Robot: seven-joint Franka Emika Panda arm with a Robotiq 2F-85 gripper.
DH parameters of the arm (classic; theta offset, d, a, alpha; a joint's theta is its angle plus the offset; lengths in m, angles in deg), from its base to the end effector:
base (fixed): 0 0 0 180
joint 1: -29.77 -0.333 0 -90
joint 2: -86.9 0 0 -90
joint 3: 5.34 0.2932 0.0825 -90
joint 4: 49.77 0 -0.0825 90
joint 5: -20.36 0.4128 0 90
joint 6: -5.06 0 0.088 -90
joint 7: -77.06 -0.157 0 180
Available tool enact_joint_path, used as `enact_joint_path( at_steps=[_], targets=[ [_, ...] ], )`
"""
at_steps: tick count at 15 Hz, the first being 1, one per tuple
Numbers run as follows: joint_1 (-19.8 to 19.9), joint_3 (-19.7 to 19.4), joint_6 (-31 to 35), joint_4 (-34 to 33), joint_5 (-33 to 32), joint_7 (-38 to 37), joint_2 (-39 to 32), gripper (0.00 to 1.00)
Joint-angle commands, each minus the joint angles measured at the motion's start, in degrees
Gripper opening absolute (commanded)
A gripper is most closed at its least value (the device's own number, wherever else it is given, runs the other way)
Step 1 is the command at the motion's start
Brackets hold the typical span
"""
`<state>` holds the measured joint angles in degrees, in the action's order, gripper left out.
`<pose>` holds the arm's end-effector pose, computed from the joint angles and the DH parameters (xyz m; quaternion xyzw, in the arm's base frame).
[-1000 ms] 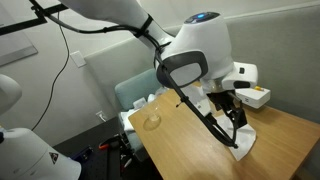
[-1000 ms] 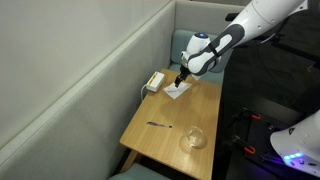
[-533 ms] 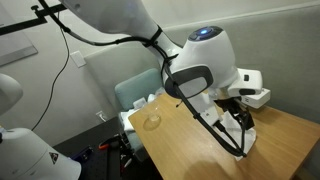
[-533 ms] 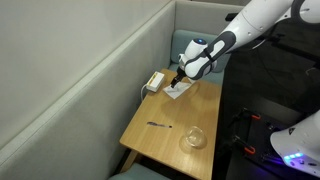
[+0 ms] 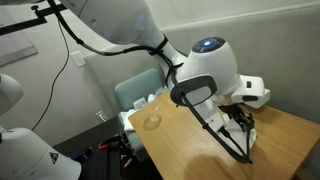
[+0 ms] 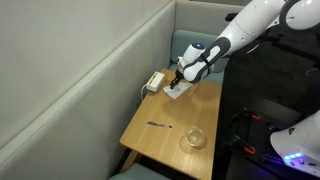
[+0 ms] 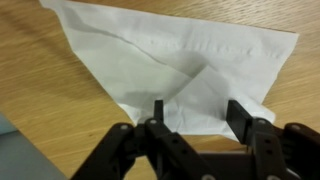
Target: Move the black pen to the left and then wipe the table with the white cloth
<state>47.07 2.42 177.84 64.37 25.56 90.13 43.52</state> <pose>0.6148 -0.1027 0.0148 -0.9888 0.0377 -0.1420 0.0279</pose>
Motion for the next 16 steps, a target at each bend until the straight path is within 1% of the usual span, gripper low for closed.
enact_joint_path(
  at_steps=[1, 2, 4, 5, 6, 8, 10, 11, 16],
  targets=[
    [0.63, 0.69, 1.07, -1.41, -1.18, -0.13, -1.14, 0.36],
    [0.6, 0.67, 1.06, -1.49, -1.31, -0.14, -1.18, 0.27],
    [0.51, 0.57, 1.0, -1.55, -1.41, -0.23, -1.18, 0.13],
    [0.39, 0.4, 0.76, -1.57, -1.41, -0.38, -1.13, 0.05],
    [0.0, -0.08, 0.43, -1.62, -1.39, -0.79, -1.1, 0.01],
    [-1.17, -1.69, -0.55, -1.29, -1.22, -2.17, -0.71, 0.0],
    [-1.44, -3.06, -1.85, -0.33, -0.9, -3.4, 0.07, 0.0],
    [-1.9, -4.46, -2.25, 0.21, -0.79, -4.4, 0.44, 0.0],
    [-0.39, -8.39, -2.55, 2.23, -0.5, -6.47, 1.61, 0.0]
  ],
)
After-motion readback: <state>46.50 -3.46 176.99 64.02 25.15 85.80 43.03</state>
